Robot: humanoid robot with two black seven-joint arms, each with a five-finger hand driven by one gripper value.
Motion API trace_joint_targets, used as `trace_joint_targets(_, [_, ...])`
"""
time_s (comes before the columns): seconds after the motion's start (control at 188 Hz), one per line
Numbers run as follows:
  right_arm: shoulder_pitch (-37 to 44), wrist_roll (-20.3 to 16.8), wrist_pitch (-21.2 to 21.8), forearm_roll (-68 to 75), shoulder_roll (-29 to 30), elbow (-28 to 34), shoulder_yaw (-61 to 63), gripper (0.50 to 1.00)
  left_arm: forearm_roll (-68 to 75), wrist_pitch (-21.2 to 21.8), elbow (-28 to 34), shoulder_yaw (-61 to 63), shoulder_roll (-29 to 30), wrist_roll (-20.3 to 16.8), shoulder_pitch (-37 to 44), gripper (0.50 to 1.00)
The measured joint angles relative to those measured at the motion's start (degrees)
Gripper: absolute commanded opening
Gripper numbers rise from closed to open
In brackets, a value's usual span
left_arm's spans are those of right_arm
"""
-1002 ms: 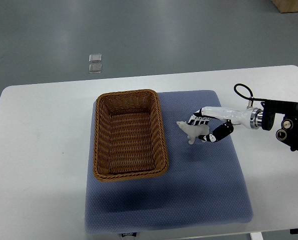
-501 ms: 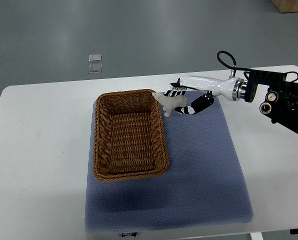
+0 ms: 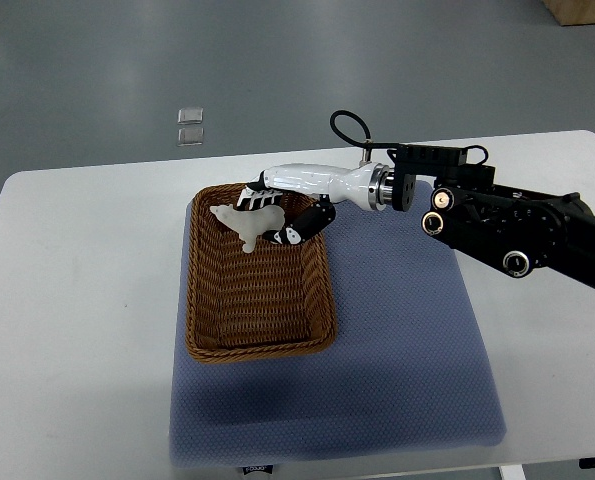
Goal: Place white bear in brown basket with right hand
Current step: 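Lift the bear and carry it with the right hand over the basket, then open the right hand to release the bear into the basket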
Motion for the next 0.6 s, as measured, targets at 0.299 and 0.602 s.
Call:
trace_joint_targets(0.299, [-1.56,-0.86,-0.31,0.13,3.25,0.05,-0.62,0.701,0.0,0.0,0.0,0.0,0.0,0.0,0.0,1.0])
trace_joint_targets(0.602, [-1.9,-0.68,-0.43,1.35,2.45,0.38,0.01,0.903,0.0,-0.01,0.0,0.0,0.0,0.02,0.0,1.0])
